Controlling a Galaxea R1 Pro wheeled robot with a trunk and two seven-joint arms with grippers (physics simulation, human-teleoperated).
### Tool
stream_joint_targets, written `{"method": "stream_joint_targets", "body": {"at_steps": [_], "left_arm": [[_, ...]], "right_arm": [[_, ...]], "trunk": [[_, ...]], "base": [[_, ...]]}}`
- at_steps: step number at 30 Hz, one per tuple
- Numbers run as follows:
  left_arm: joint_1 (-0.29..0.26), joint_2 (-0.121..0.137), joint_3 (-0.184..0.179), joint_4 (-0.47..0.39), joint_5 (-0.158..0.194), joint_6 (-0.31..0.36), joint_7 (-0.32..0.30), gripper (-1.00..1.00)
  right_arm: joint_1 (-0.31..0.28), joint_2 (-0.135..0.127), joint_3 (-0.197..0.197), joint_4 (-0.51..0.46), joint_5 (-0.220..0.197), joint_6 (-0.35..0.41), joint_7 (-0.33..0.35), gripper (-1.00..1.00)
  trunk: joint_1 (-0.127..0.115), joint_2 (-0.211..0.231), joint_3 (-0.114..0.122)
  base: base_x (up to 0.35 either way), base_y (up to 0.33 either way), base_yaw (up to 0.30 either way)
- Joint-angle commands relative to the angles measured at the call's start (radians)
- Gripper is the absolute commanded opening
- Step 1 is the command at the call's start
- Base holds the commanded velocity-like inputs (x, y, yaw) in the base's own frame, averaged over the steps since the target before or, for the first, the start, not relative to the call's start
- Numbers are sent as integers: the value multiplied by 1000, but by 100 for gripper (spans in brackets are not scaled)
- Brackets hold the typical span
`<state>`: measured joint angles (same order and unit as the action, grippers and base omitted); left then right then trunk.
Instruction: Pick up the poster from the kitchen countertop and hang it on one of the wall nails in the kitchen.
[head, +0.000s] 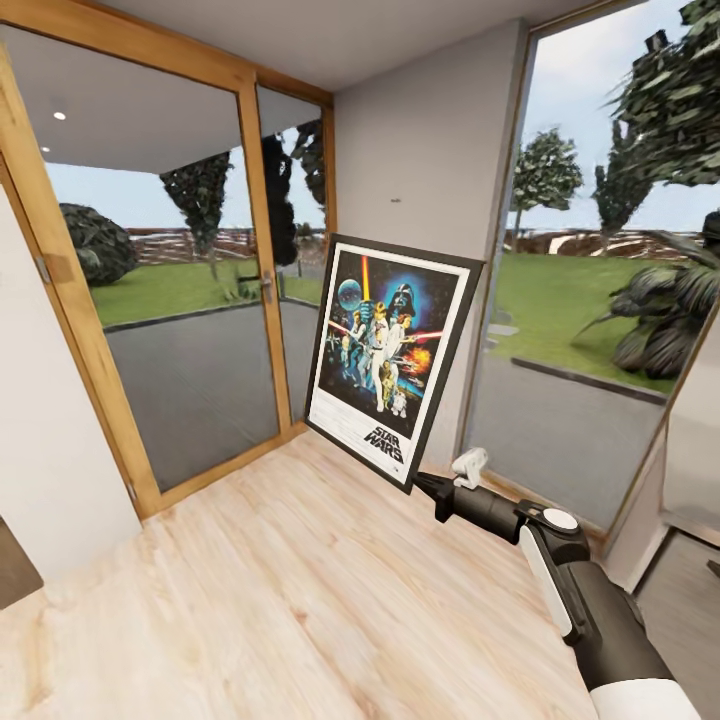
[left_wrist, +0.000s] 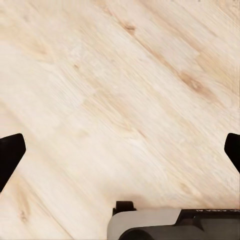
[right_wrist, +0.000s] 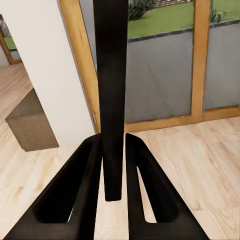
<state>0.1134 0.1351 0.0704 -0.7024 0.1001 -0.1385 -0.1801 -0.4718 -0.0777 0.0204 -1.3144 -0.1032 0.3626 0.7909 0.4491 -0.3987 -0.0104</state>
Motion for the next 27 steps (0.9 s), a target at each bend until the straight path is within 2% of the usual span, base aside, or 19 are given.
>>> {"method": "stream_joint_targets", "body": {"at_steps": [1, 27], "left_arm": [[0, 0, 2, 0, 10, 0, -8, 100], [0, 0, 2, 0, 10, 0, -8, 100]], "right_arm": [[-1, -1, 1, 0, -13, 12, 1, -100], [-1, -1, 1, 0, -10, 12, 1, -100]], "trunk": [[1, -1, -1], [1, -1, -1]], "base": [[204, 312, 0], [196, 314, 0]]}}
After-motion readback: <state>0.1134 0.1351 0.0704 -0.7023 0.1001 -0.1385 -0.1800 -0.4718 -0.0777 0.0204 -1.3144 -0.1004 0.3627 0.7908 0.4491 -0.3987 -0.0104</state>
